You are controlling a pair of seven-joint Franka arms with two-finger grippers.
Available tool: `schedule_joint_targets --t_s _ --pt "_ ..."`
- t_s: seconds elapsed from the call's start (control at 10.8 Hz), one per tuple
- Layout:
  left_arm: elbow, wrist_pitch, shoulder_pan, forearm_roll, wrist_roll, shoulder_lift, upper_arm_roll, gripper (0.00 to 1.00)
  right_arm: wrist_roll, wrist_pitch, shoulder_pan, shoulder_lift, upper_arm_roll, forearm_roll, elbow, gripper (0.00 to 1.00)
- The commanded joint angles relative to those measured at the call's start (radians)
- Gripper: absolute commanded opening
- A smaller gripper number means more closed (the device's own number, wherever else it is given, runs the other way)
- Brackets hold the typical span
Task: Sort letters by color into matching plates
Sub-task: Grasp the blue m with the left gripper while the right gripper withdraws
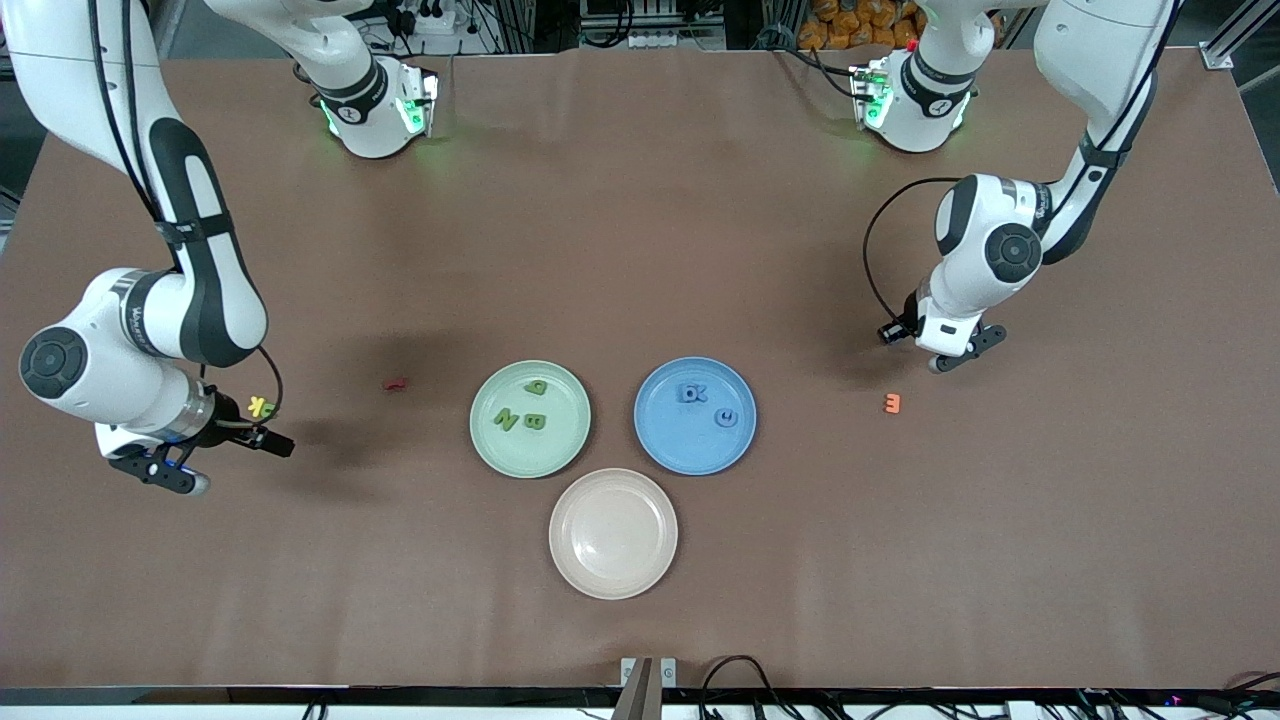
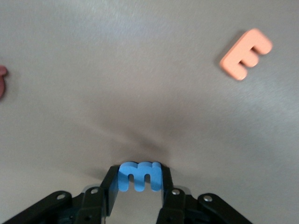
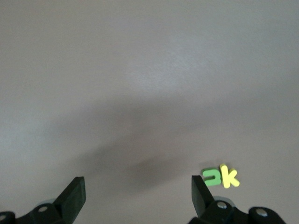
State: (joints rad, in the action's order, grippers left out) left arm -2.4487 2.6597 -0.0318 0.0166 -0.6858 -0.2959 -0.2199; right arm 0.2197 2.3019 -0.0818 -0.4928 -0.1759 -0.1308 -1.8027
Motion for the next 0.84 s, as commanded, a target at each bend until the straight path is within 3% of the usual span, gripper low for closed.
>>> schedule_joint_targets --t_s 0.0,0.28,0.74 --pt "0.055 -0.038 0.003 0.028 -0.044 0.026 -0.004 0.0 0.206 -0.018 0.019 0.017 -0.008 -0.01 -0.007 1.0" --pt "0.207 -0.144 0.053 0.029 -0.099 -0.008 -0.006 0.0 0.667 -0.036 0.019 0.013 -0.016 0.005 -0.004 1.0" --pt "0.359 -0.162 0.179 0.028 -0.171 -0.064 -0.004 0.0 0.906 -0.041 0.043 0.0 -0.037 0.008 -0.009 1.0"
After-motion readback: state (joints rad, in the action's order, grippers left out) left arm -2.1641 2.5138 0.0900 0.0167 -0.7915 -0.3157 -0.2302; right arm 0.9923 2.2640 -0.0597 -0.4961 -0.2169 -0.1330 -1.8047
